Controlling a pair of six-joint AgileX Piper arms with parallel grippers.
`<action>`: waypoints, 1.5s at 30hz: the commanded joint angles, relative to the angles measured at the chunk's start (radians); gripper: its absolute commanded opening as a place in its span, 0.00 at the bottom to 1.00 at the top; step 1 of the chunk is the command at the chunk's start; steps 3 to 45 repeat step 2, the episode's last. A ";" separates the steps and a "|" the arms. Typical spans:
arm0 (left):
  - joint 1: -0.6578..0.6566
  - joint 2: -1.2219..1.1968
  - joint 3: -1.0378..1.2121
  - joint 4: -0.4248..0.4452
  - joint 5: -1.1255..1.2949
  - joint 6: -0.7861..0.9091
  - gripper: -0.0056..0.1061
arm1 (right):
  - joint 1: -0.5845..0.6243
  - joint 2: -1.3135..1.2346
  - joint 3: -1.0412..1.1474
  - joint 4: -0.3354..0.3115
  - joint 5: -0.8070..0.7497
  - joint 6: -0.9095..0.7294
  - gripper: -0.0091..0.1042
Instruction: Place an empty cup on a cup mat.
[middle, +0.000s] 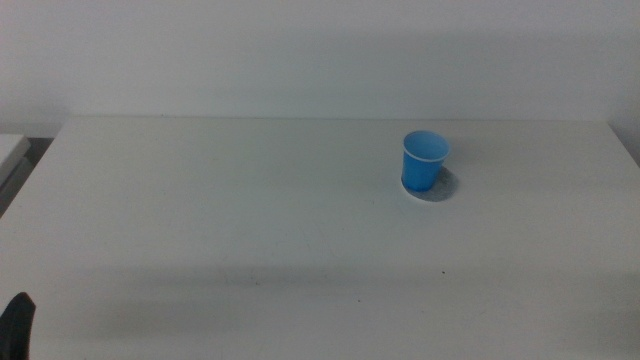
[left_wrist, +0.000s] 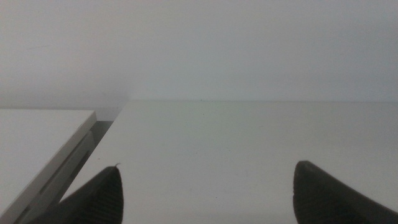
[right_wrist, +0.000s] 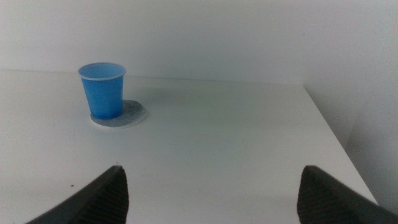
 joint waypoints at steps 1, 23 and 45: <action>-0.007 -0.005 0.000 -0.002 -0.012 0.002 0.89 | -0.005 -0.005 0.003 -0.006 -0.005 -0.004 0.90; -0.007 -0.005 0.000 -0.002 -0.012 0.002 0.89 | -0.005 -0.005 0.003 -0.006 -0.005 -0.004 0.90; -0.007 -0.005 0.000 -0.002 -0.012 0.002 0.89 | -0.005 -0.005 0.003 -0.006 -0.005 -0.004 0.90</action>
